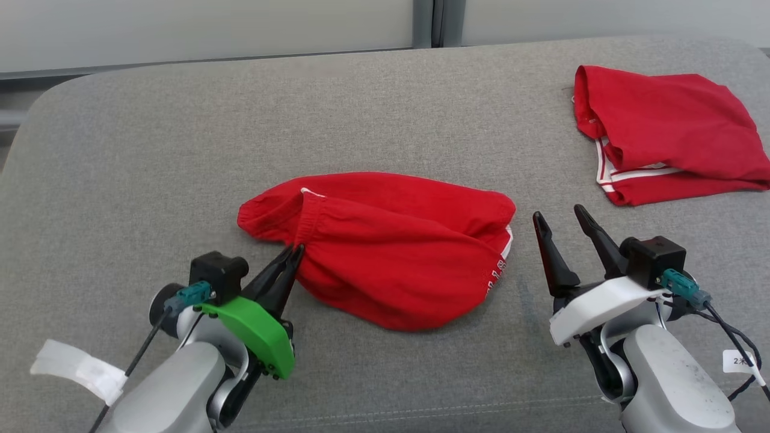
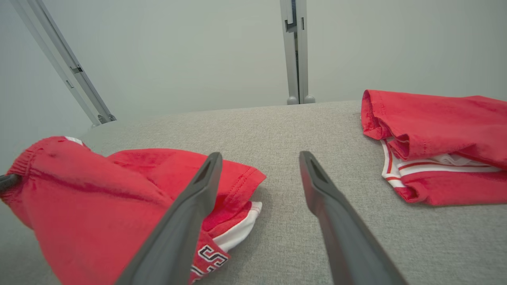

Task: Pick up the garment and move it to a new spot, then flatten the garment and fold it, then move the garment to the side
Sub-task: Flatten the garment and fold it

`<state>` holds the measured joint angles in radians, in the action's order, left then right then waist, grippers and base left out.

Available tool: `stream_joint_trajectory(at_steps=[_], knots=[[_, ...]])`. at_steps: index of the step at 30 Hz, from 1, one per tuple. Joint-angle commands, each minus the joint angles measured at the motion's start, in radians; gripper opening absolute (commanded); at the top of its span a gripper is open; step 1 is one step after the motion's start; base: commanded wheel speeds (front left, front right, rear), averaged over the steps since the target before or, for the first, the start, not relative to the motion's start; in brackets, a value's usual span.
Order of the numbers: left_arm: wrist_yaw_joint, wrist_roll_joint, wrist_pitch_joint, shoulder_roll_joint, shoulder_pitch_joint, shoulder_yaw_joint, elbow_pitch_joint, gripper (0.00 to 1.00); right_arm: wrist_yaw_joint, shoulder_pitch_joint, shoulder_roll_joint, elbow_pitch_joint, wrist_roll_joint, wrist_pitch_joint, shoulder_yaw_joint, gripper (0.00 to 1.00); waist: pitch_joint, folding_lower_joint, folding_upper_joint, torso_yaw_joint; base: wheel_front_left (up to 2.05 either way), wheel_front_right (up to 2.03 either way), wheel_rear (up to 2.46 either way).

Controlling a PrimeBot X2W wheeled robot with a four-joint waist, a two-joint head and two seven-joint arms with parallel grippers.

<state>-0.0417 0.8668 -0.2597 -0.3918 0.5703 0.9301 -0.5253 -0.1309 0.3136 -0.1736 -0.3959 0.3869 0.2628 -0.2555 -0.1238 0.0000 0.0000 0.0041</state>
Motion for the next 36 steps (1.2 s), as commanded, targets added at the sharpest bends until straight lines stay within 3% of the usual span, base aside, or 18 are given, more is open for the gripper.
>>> stream_joint_trajectory(at_steps=[1, 9, 24, 26, 27, 28, 36], knots=[[0.012, -0.021, -0.005, -0.009, -0.039, -0.022, 0.024, 0.0, 0.0, -0.01, -0.001, 0.0, 0.005, 0.004, 0.002, 1.0, -0.002, 0.0, 0.0, 0.006, 0.0, 0.0, 0.0], [0.006, -0.058, -0.005, 0.021, -0.185, -0.077, 0.079, 0.0, 0.0, -0.01, -0.003, -0.007, 0.009, 0.004, -0.002, 1.0, 0.0, 0.0, 0.0, 0.014, 0.0, 0.0, 0.0], [-0.039, -0.079, -0.005, 0.078, -0.264, -0.098, -0.074, 0.0, 0.0, -0.012, -0.011, -0.023, 0.02, 0.004, -0.017, 1.0, 0.015, 0.0, 0.0, 0.019, 0.0, 0.0, 0.0], [-0.043, -0.081, -0.004, 0.085, -0.257, -0.11, -0.078, 0.66, 0.0, -0.01, -0.012, -0.023, 0.022, 0.004, -0.018, 1.0, 0.015, 0.0, 0.0, 0.019, 0.0, 0.0, 0.0], [-0.043, -0.081, -0.004, 0.085, -0.257, -0.11, -0.078, 0.66, 0.0, -0.01, -0.012, -0.023, 0.022, 0.004, -0.018, 1.0, 0.015, 0.0, 0.0, 0.019, 0.0, 0.0, 0.0], [-0.044, -0.086, -0.004, 0.087, -0.254, -0.118, -0.075, 1.0, 0.0, -0.01, -0.012, -0.023, 0.023, 0.004, -0.017, 1.0, 0.015, 0.0, 0.0, 0.019, 0.0, 0.0, 0.0], [-0.049, -0.132, -0.004, 0.078, -0.257, -0.199, 0.013, 1.0, 0.0, -0.011, -0.011, -0.024, 0.025, 0.004, -0.018, 1.0, 0.017, 0.0, 0.0, 0.014, 0.0, 0.0, 0.0]])
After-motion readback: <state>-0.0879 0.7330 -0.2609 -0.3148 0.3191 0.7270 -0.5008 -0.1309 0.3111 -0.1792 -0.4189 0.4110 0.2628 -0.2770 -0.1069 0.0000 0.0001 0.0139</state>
